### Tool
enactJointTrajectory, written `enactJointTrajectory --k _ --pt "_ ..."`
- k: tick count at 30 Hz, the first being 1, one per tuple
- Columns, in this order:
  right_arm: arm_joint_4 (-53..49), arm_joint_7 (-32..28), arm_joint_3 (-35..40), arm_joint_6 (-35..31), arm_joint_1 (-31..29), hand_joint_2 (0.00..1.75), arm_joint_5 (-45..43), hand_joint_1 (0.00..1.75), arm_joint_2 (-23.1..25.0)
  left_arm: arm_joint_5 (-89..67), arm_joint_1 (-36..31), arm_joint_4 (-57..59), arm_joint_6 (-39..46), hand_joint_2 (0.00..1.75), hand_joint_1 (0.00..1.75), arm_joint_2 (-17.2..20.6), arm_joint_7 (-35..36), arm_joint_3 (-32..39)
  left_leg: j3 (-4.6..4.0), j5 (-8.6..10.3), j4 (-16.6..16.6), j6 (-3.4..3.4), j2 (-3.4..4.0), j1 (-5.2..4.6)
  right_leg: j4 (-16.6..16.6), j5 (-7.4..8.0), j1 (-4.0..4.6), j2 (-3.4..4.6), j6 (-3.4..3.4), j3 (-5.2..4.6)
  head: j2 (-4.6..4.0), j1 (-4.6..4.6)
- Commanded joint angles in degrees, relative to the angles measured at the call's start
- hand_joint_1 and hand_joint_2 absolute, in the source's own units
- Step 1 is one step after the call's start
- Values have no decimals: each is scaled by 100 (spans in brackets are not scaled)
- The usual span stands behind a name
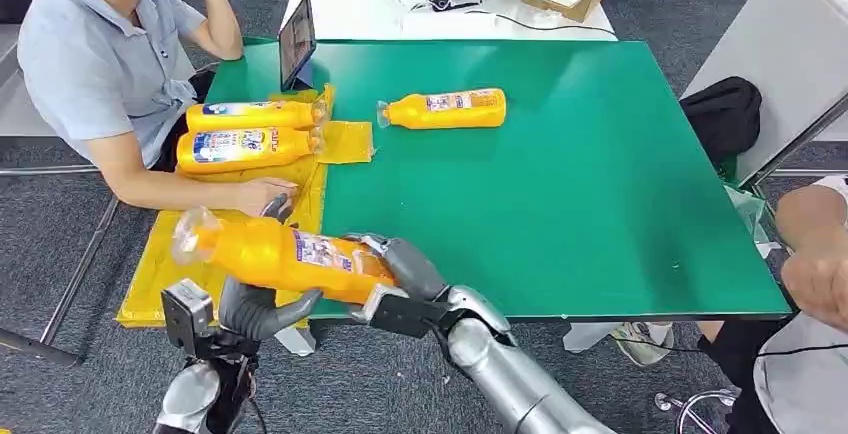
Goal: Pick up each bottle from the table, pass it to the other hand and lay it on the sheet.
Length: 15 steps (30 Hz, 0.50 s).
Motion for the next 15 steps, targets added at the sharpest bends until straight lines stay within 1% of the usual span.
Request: enactJointTrajectory --k 1,5,6,8,11,12,13,14,15 --pt "594 -127 804 -37 -488 175 17 175 75 162 -380 454 -139 175 0 60 32 -402 26 -11 0 -5 2 2 2 -11 3 3 -11 23 0 0" --pt "594 -127 804 -37 -488 175 17 175 75 162 -380 454 -139 175 0 60 32 -402 16 -4 -4 -4 -4 0 -1 -7 0 -5 -7 16 0 0" --pt "594 -127 804 -37 -488 175 17 175 75 162 -380 454 -139 175 0 60 32 -402 27 -10 -2 -6 -5 3 1 -13 3 -5 -12 27 0 0" --pt "594 -127 804 -37 -488 175 17 175 75 162 -380 454 -139 175 0 60 32 -402 11 -3 -4 -3 -1 0 -1 -4 -1 -1 -6 10 0 0" --pt "932 -122 943 154 -598 175 -95 175 118 260 -429 418 -300 175 0 134 -51 -542 26 -10 -2 -7 -3 3 2 -12 3 -2 -13 26 0 0" --pt "1027 -114 959 173 -626 175 -109 175 135 271 -435 368 -345 175 0 154 -94 -576 13 -4 -3 -5 -2 2 -1 -5 2 -1 -8 13 0 0" --pt "1171 -99 972 168 -682 175 -121 175 156 297 -448 332 -393 175 0 175 -127 -601 24 -9 -1 -7 -2 3 3 -11 3 -1 -12 23 0 0" --pt "1319 -71 1008 129 -728 175 -90 175 161 390 -442 296 -477 175 0 168 -134 -589 16 -5 -3 -5 -2 2 -2 -5 2 -2 -9 17 0 0" --pt "1422 -47 1029 117 -751 175 -68 175 158 533 -435 307 -605 175 35 156 -90 -569 20 -7 -2 -6 -2 2 0 -8 3 -2 -10 20 0 2"
